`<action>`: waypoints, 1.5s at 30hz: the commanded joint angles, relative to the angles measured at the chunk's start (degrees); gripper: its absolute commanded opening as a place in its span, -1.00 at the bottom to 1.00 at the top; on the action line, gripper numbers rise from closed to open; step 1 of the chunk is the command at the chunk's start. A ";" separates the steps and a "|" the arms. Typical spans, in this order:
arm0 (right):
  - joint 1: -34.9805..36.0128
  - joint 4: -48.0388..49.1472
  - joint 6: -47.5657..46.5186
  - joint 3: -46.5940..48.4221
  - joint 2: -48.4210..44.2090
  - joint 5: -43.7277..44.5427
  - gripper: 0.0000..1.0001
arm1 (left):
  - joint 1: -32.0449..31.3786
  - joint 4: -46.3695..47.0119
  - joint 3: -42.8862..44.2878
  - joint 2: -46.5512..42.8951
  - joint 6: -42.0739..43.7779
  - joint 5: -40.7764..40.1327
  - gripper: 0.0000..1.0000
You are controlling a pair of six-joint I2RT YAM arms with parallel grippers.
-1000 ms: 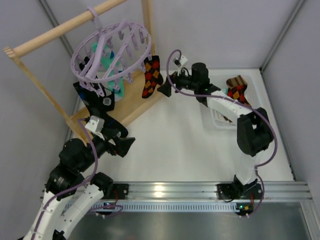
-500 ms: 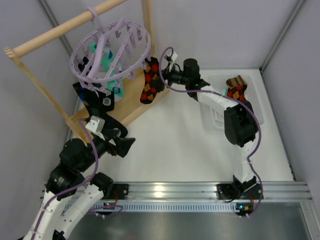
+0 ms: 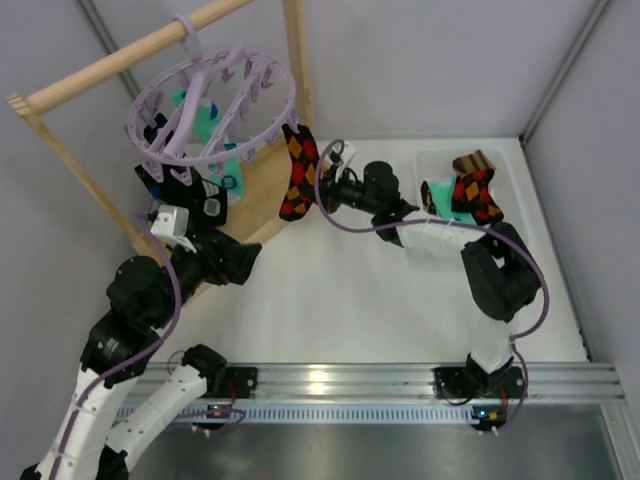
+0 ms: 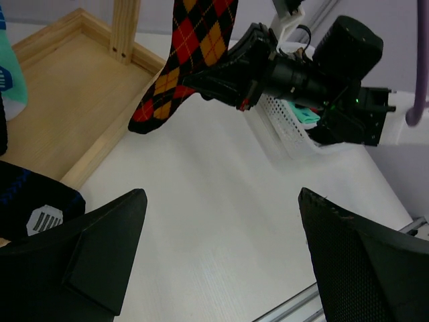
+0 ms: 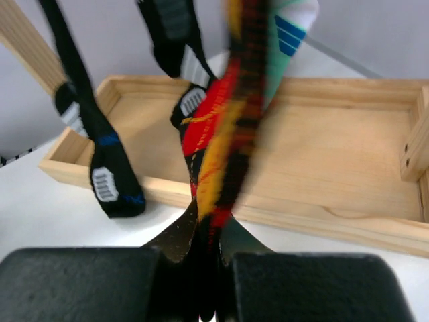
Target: Remove the socks clipped to the hanger
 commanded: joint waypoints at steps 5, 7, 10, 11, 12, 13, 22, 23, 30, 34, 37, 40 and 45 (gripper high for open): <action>12.16 3.76 -5.73 -7.27 -13.39 23.50 -1.00 | -0.01 3.64 15.71 12.70 -5.56 -1.64 0.97; 15.93 2.60 -7.32 -7.98 -14.71 28.95 -1.00 | 0.07 3.21 19.66 16.56 -6.35 -2.78 0.97; 20.16 2.42 -7.32 -9.65 -15.77 34.85 -1.00 | 0.08 1.63 23.62 19.91 -6.62 -7.35 0.97; 21.13 2.33 -7.23 -10.26 -15.77 36.08 -1.00 | -0.01 1.27 25.99 20.62 -6.62 -8.58 0.96; 23.05 2.42 -7.40 -10.44 -15.77 38.18 -1.00 | -0.01 0.84 27.40 21.59 -6.53 -9.02 0.97; 23.86 2.25 -7.67 -10.45 -15.42 39.07 -1.00 | 0.07 -0.30 28.55 22.29 -6.44 -9.37 0.97; 31.07 -0.30 -8.99 -6.58 -10.85 45.14 -1.00 | -0.10 -6.98 36.73 30.55 -2.32 -17.81 0.97; 31.42 -0.65 -9.25 -5.36 -10.41 45.84 -1.00 | -0.10 -7.86 37.17 31.35 -1.88 -18.77 0.96; 36.25 -5.57 -15.84 1.15 -5.75 54.19 -1.00 | -3.96 -8.66 37.44 33.73 0.50 -30.72 0.97; 37.05 -7.33 -16.63 3.35 -3.82 56.03 -1.00 | -6.95 -9.45 37.88 34.69 1.99 -34.52 0.96; 37.84 -9.79 -17.51 5.98 -2.07 57.62 -1.00 | -9.23 -11.20 39.19 35.66 2.35 -37.49 0.96; 38.01 -11.02 -17.43 8.10 -0.66 57.80 -1.00 | -11.96 -12.43 40.07 36.10 2.17 -40.66 0.96; 39.15 -12.60 -19.44 10.73 1.36 59.89 -1.00 | -13.20 -16.47 44.19 39.61 2.00 -46.02 0.95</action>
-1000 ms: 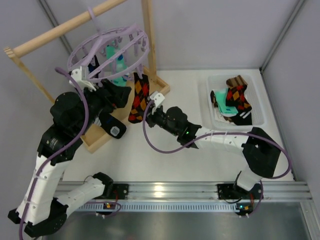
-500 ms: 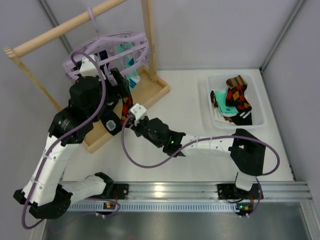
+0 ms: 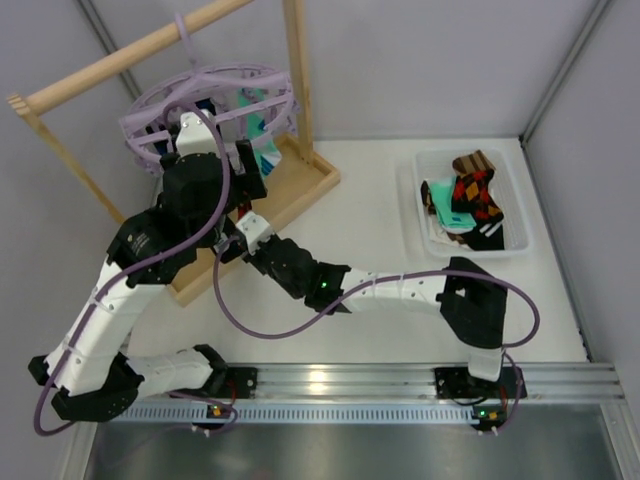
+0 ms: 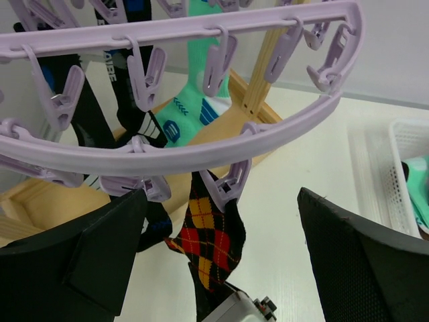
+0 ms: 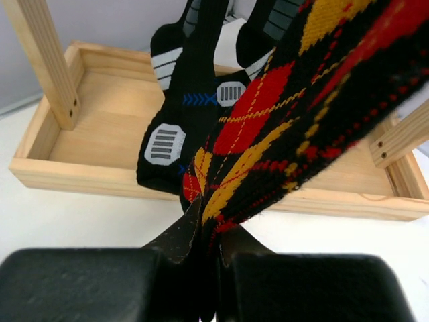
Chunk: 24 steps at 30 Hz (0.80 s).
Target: Remove the socks clipped to the hanger
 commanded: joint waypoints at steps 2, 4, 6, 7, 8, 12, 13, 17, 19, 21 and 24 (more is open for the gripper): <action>2.74 -2.34 -2.53 4.75 1.83 3.36 -1.00 | -0.41 -3.87 4.45 2.76 0.62 -6.49 0.93; 3.18 -2.25 -2.53 5.02 2.09 2.84 -1.00 | -0.50 -4.22 5.06 3.91 0.53 -7.90 0.92; 3.45 -2.34 -3.06 5.28 2.36 3.10 -1.00 | -0.50 -4.75 5.16 4.79 0.53 -8.86 0.89; 3.71 -2.34 -3.32 5.54 2.36 3.28 -1.00 | -0.50 -5.10 5.07 4.88 0.36 -9.82 0.88; 3.97 -2.42 -3.85 5.63 2.53 3.28 -1.00 | -0.50 -5.02 4.89 5.05 0.27 -10.01 0.85; 4.42 -2.51 -4.20 6.25 2.88 3.36 -1.00 | -0.50 -5.02 4.80 5.67 0.09 -9.92 0.67; 4.50 -2.60 -4.20 6.42 2.88 3.28 -1.00 | -0.50 -4.93 4.72 5.84 0.00 -10.01 0.65; 4.94 -2.25 -4.47 6.34 2.97 3.36 -1.00 | -0.50 -5.02 4.10 6.02 -0.26 -11.24 0.49; 5.21 -2.07 -4.64 6.07 2.80 3.28 -1.00 | -0.50 -4.84 3.75 5.67 -0.43 -11.59 0.37; 5.38 -1.64 -4.56 5.55 2.53 3.19 -1.00 | -0.50 -4.84 3.14 5.41 -0.61 -12.64 0.28; 5.47 -0.50 -4.12 4.23 1.74 2.93 -1.00 | -0.50 -4.76 2.70 4.79 -0.70 -13.79 0.15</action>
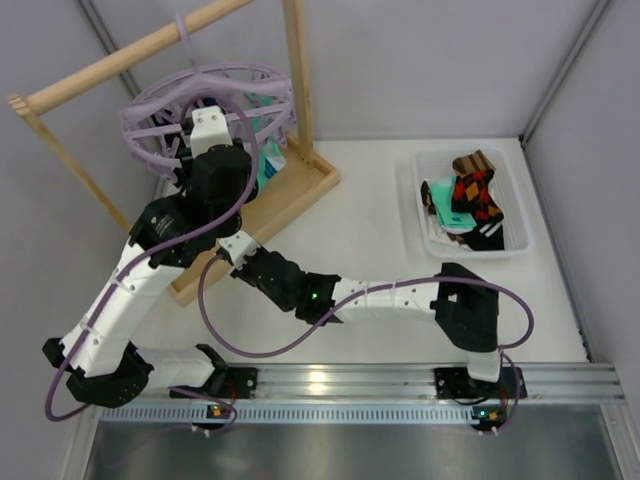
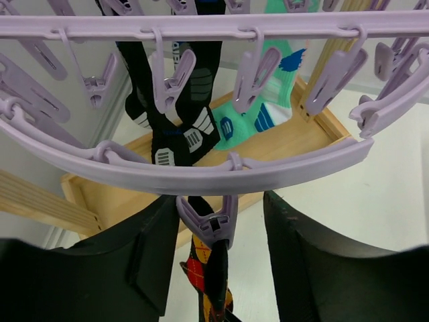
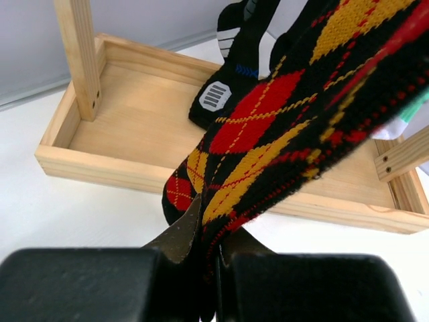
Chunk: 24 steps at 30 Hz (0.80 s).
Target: Remove the socks clipped to the hanger
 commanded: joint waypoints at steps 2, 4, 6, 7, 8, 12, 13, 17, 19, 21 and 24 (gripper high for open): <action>1.60 2.72 0.59 -0.50 -1.45 -0.05 -1.00 | -0.21 0.18 -0.67 -1.28 -0.26 -2.93 0.11; 1.69 3.69 1.29 -1.55 -1.80 -0.57 -1.00 | -0.21 0.10 -0.67 -1.20 -0.35 -3.10 0.11; 1.78 3.87 1.47 -1.82 -2.24 -0.58 -1.00 | -0.21 0.18 -0.85 -0.85 -0.35 -3.28 0.07; 1.78 4.13 1.47 -1.91 -2.33 -0.49 -1.00 | -0.21 0.18 -0.94 -0.76 -0.35 -3.45 -0.04; 1.86 4.22 1.47 -2.08 -2.77 -0.49 -1.00 | -0.21 0.18 -1.02 -0.58 -0.35 -3.63 -0.26; 1.87 5.01 1.73 -3.39 -3.65 -0.58 -1.00 | -0.21 0.27 -1.64 -0.58 -0.61 -4.24 -0.69; 1.95 5.19 2.08 -3.84 -3.82 -0.49 -1.00 | -0.21 0.27 -1.81 -0.58 -0.70 -4.25 -0.72; 1.87 6.59 2.87 -6.73 -5.84 -0.14 -1.00 | -0.21 0.27 -1.73 -0.58 -0.88 -4.07 -0.83; 1.87 7.29 3.66 -8.58 -6.98 0.30 -1.00 | -0.21 0.27 -1.73 -0.58 -0.88 -3.63 -0.86; 1.52 7.21 5.23 -12.18 -9.70 1.88 -1.00 | -0.21 0.45 -1.81 -1.02 -0.97 -1.71 -0.80; -0.06 4.42 9.18 -18.41 -16.55 3.81 -1.00 | -0.30 0.54 -2.08 -1.37 -1.31 2.33 -0.61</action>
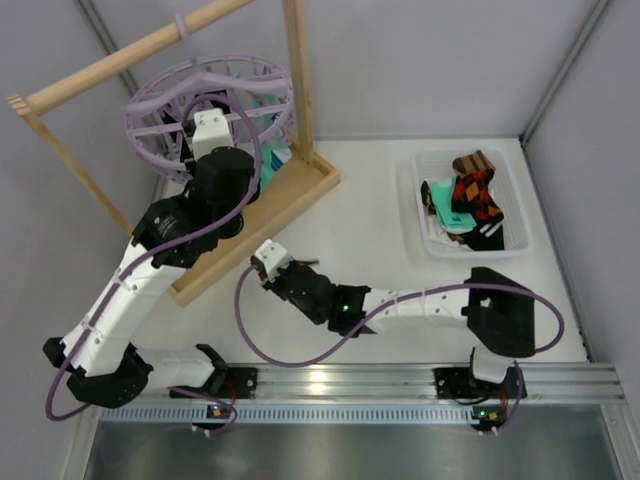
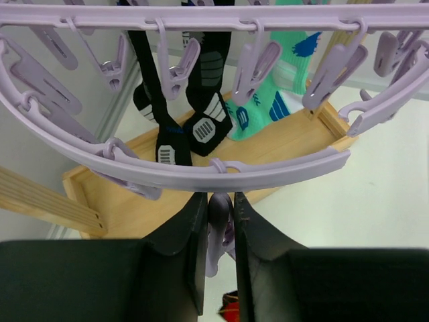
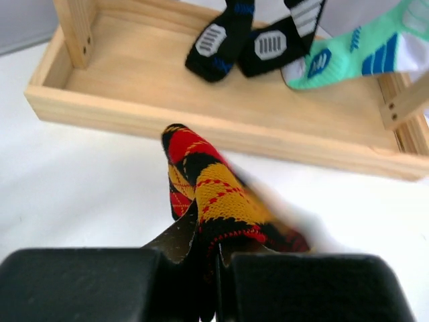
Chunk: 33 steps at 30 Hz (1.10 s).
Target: Remove the socks clipped to the hanger
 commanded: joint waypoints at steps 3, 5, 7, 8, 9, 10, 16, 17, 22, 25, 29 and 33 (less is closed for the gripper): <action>-4.36 -5.65 11.27 -9.31 -17.67 4.61 -1.00 | -0.19 0.38 -0.68 -1.70 -1.60 8.30 -0.36; -9.28 -11.12 14.55 -12.12 -25.02 4.53 -1.00 | -0.19 0.38 -0.59 -1.88 -1.87 10.06 -0.12; -14.79 -17.10 16.93 -13.80 -32.15 4.09 -1.00 | -0.19 0.56 -0.77 -2.23 -2.13 11.47 0.11; -16.75 -18.77 17.37 -14.85 -34.28 4.00 -1.00 | -0.19 0.65 -0.68 -2.32 -2.05 12.26 0.20; -18.85 -20.88 17.46 -15.03 -36.22 3.74 -1.00 | -0.19 0.65 -0.51 -2.58 -1.96 14.79 0.29; -23.14 -25.77 17.55 -14.78 -39.11 2.34 -1.00 | -0.19 0.65 -0.42 -2.93 -1.87 16.04 0.39; -47.11 -39.60 16.85 -7.14 -40.81 -7.39 -1.00 | -0.19 1.61 -2.69 -6.00 2.17 36.66 0.96; -50.13 -40.14 16.85 -6.17 -40.02 -9.25 -1.00 | -0.19 1.61 -3.49 -6.71 2.26 38.01 0.97; -64.56 -44.62 14.83 3.30 -27.58 -14.11 -1.00 | -0.19 1.61 -10.07 -15.12 2.52 36.36 0.97; -69.31 -45.95 14.83 6.75 -19.03 -14.98 -1.00 | -0.19 1.61 -15.17 -19.44 3.75 35.21 0.97; -74.24 -48.75 14.22 13.78 -4.01 -19.64 -1.00 | -0.19 2.05 -23.08 -26.64 3.59 23.92 0.97; -76.00 -48.85 14.65 16.78 7.86 -21.58 -0.91 | -0.19 3.19 -31.07 -32.96 1.21 16.25 0.97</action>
